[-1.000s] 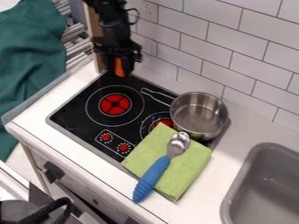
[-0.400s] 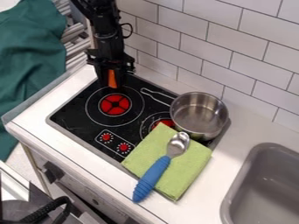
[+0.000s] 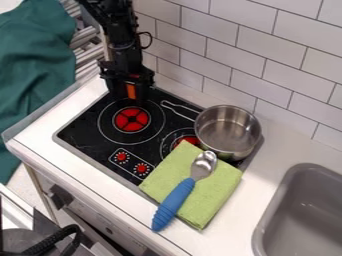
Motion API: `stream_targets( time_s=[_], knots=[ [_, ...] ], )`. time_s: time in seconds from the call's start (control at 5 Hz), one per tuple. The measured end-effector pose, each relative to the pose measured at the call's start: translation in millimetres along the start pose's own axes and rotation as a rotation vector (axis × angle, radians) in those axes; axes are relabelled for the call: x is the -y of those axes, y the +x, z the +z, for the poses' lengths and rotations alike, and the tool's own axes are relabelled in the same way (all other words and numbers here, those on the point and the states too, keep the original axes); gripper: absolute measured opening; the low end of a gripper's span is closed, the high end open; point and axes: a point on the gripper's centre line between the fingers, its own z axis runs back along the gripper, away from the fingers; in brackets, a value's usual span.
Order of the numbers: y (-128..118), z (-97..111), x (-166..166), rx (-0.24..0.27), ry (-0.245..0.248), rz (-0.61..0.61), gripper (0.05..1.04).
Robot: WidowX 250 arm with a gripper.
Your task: Remove a red object from the pot
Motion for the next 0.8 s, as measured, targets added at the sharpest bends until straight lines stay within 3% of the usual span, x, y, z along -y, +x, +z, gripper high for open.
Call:
stream_targets(
  time_s=[0.2,0.4,0.8],
  knots=[
    [-5.7,1.2,2.6,-0.004,-0.008,-0.01,1.017],
    [-13.9,4.1,9.5,0.0,-0.025,-0.009,1.011],
    [-28.4,35.8,20.8,0.07,-0.001,-0.021,1.01]
  ],
)
